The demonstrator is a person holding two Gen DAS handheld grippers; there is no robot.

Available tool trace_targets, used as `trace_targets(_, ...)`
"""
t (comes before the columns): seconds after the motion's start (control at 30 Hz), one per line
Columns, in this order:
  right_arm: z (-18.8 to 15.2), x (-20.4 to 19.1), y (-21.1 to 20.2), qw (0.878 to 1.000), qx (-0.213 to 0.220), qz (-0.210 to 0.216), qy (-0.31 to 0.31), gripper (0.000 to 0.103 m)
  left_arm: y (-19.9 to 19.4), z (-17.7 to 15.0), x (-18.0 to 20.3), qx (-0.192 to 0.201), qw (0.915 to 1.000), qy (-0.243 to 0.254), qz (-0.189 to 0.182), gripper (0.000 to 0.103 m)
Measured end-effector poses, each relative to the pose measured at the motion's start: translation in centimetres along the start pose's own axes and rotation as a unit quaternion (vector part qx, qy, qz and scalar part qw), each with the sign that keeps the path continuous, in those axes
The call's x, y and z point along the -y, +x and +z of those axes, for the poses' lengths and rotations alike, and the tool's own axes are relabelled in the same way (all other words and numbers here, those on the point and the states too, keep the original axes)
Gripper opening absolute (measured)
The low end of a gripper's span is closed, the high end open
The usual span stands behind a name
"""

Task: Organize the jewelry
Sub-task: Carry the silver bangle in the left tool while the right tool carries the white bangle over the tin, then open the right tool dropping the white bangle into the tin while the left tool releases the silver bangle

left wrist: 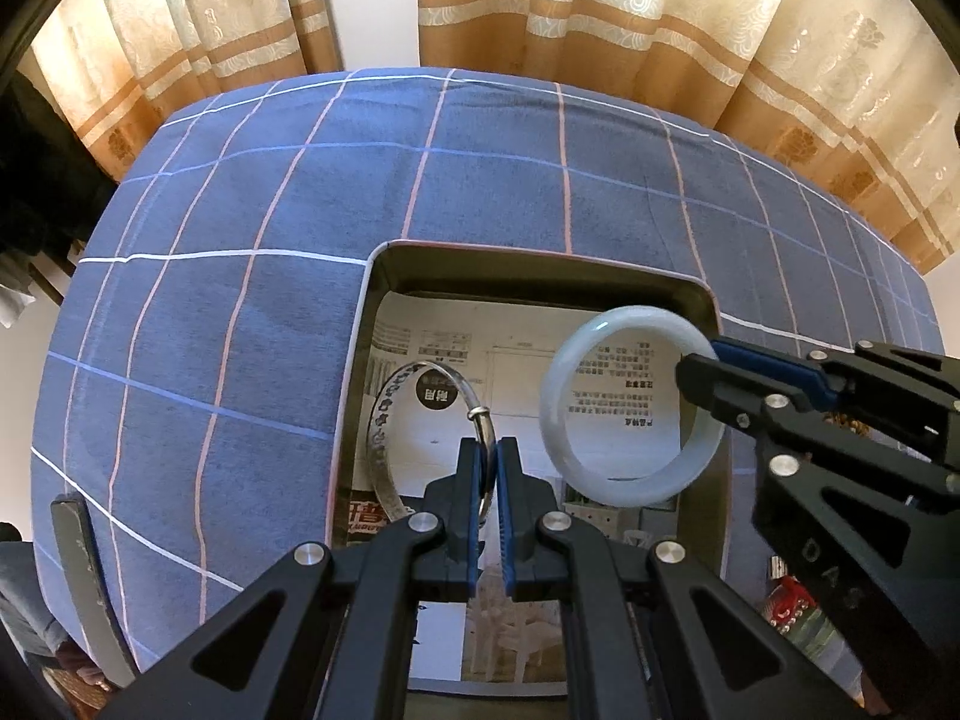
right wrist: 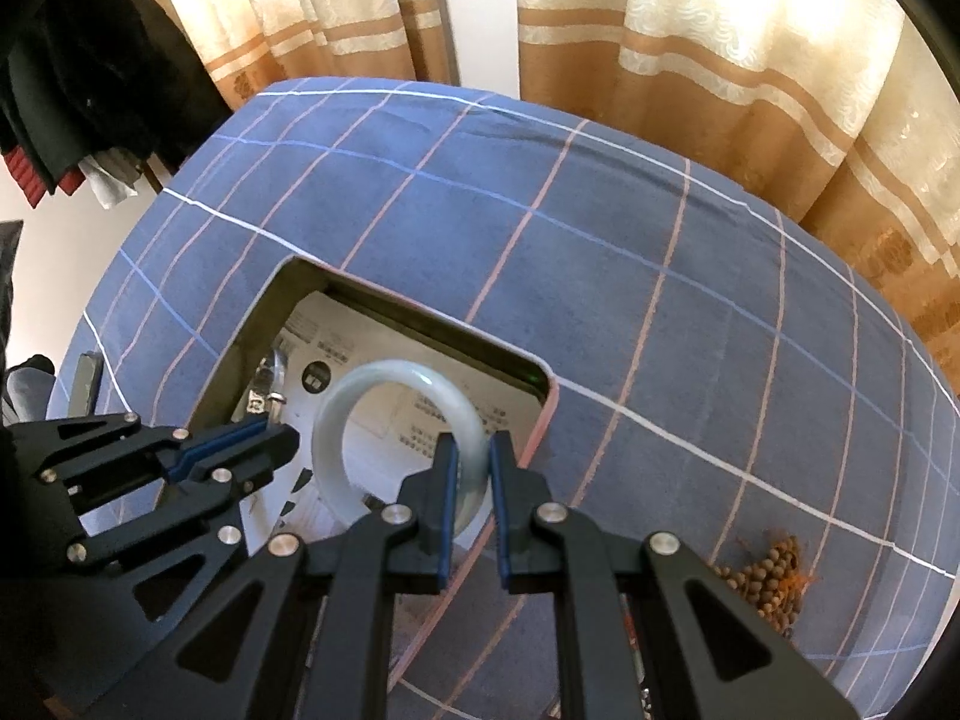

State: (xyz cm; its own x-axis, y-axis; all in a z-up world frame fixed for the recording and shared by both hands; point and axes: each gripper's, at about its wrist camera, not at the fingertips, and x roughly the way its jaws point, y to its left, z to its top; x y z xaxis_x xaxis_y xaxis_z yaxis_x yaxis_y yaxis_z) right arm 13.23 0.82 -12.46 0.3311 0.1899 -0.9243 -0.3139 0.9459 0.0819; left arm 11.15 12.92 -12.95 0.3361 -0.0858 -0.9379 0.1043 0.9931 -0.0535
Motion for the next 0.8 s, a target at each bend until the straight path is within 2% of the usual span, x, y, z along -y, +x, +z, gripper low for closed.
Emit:
trace_targets(0.33, -0.2, -0.6, 0.7, 1.0, -0.005, -0.004, -0.013, 0.013, 0.7, 0.0, 0.0, -0.012, 0.9999, -0.002, -0.005, 0.005)
trace_targets(0.63, -0.3, -0.4, 0.8, 1.0, -0.005, 0.009, -0.009, 0.017, 0.7, -0.1, -1.1, -0.023, 0.9984, -0.042, -0.03, 0.007)
trace_targets(0.7, -0.3, -0.5, 0.6, 1.0, -0.002, 0.005, -0.01, 0.019, 0.3, -0.1, -1.0, -0.015, 0.9989, -0.04, -0.021, 0.009)
trace_targets(0.73, -0.3, -0.4, 0.4, 1.0, -0.002, 0.013, -0.007, 0.024, 0.1, 0.0, -0.9, -0.012, 0.9991, -0.037, -0.014, 0.013)
trace_targets(0.77, -0.3, -0.3, 0.2, 1.0, 0.0, 0.019, -0.003, 0.03, -0.1, 0.0, -0.7, -0.008, 0.9994, -0.034, -0.006, 0.022)
trace_targets(0.8, -0.4, -0.4, -0.1, 1.0, 0.002, 0.023, -0.002, 0.033, -0.2, 0.1, -0.6, -0.008, 0.9995, -0.032, 0.001, 0.026)
